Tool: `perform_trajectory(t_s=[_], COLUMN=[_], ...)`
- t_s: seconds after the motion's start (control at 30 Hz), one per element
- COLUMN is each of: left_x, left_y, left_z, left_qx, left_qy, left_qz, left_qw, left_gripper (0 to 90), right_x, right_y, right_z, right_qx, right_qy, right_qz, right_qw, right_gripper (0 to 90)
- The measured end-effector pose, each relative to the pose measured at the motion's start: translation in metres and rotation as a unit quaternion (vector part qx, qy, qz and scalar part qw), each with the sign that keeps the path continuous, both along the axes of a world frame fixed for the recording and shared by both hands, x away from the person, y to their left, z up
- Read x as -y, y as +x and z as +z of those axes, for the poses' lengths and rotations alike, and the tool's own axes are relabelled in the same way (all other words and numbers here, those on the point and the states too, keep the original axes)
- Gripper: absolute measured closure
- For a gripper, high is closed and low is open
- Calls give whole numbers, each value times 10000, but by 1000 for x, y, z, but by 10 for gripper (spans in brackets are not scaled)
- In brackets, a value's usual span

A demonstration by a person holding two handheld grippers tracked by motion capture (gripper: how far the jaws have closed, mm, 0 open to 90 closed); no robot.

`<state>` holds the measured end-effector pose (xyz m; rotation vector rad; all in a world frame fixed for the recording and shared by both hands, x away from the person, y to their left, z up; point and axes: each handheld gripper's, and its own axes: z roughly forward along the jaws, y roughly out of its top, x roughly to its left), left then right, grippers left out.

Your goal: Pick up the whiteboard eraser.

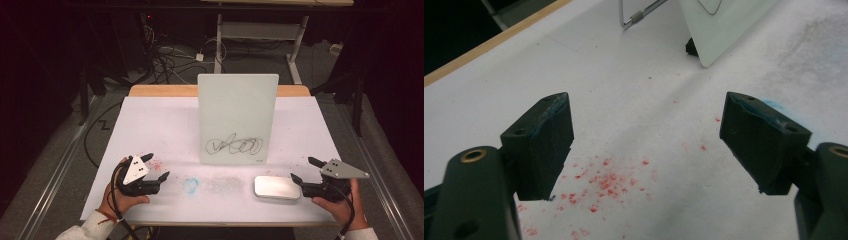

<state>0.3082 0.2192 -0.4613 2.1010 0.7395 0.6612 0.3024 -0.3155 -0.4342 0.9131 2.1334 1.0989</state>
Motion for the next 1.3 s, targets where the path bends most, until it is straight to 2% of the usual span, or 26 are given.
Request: perform_trajectory(t_s=[0.2, 0.33, 0.37, 0.43, 0.47, 0.53, 0.57, 0.6, 0.63, 0.67, 0.7, 0.83, 0.87, 1.03, 1.17, 1.23, 1.3], left_x=[1, 0, 0, -1, -1, -1, -1, 0, 0, 1, 1, 1, 2, 2, 4, 4, 4], left_y=[0, -1, -2, -2, -2, -5, -5, -5, -5, -5, -5, -5, -5, -6, -6, -6, -6], left_z=[-2, -3, -4, -4, -3, -5, -5, -6, -6, -7, -7, -8, -9, -10, -11, -11, -11], left_qx=[-84, -78, -101, -110, -63, -142, -142, -123, -123, -179, -179, -241, -271, -315, -340, -352, -356], left_qy=[14, 102, 107, 122, 155, 168, 168, 246, 246, 260, 260, 340, 365, 415, 474, 482, 478], left_qz=[-38, -54, -35, -18, -20, -15, -15, -51, -51, -68, -68, -111, -132, -175, -229, -247, -264], left_qw=[10000, 9999, 9999, 9999, 9999, 9998, 9998, 9996, 9996, 9995, 9995, 9991, 9989, 9985, 9980, 9979, 9979], left_gripper=[205, 200, 199, 198, 198, 198, 198, 197, 196, 196, 196, 196, 195, 195, 185, 184, 184], right_x=[2, 2, 2, -1, -3, -10, -10, -20, -20, -30, -33, -48, -51, -63, -71, -72, -72], right_y=[2, 7, 13, 17, 19, 21, 21, 22, 22, 24, 25, 33, 34, 39, 42, 42, 43], right_z=[0, 3, 7, 10, 11, 13, 13, 14, 14, 13, 13, 7, 5, -7, -16, -19, -18], right_qx=[-144, -289, -466, -675, -763, -929, -929, -1062, -1062, -1174, -1239, -1493, -1538, -1862, -1907, -1956, -1896], right_qy=[-42, -211, -274, -436, -557, -759, -759, -1105, -1105, -1475, -1544, -1874, -1939, -2163, -2323, -2284, -2249], right_qz=[115, 279, 532, 752, 880, 1160, 1160, 1412, 1412, 1666, 1736, 2070, 2115, 2428, 2469, 2493, 2574], right_qw=[9998, 9990, 9971, 9939, 9916, 9860, 9860, 9780, 9780, 9678, 9647, 9485, 9455, 9272, 9213, 9206, 9204], right_gripper=[189, 173, 171, 172, 172, 177, 177, 189, 189, 198, 198, 201, 199, 201, 221, 235, 243])
